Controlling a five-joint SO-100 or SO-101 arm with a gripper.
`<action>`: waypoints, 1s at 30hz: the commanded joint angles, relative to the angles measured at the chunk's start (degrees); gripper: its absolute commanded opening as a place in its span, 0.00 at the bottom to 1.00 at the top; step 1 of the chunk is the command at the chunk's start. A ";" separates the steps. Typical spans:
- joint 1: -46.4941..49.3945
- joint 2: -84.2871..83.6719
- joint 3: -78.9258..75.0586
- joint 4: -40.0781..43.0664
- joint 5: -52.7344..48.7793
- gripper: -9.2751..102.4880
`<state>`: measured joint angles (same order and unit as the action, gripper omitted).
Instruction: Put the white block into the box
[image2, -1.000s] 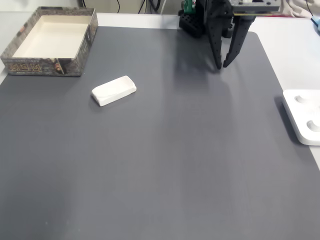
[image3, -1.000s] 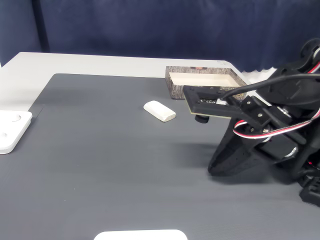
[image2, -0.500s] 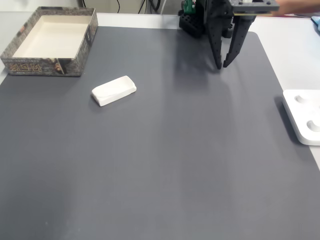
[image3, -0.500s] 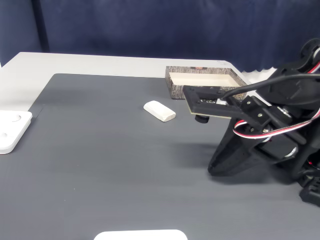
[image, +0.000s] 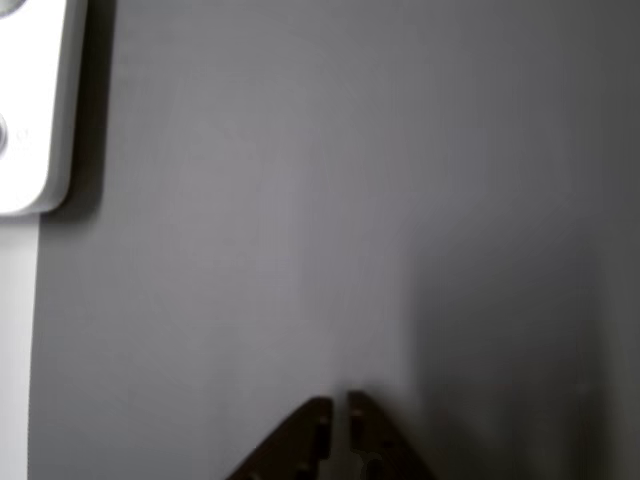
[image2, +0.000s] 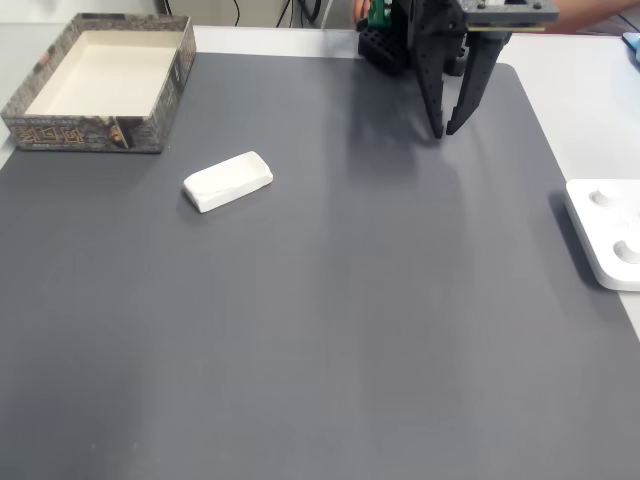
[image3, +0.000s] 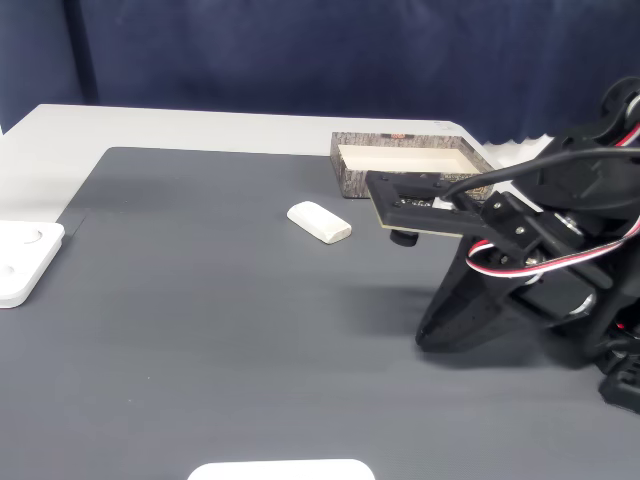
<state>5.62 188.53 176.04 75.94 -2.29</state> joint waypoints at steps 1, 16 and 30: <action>0.44 1.93 1.14 0.18 -0.53 0.07; 2.20 -3.25 -1.93 -5.71 -7.21 0.07; 12.66 -48.16 -40.52 -2.99 2.72 0.07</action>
<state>14.68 148.36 145.55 71.81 -0.44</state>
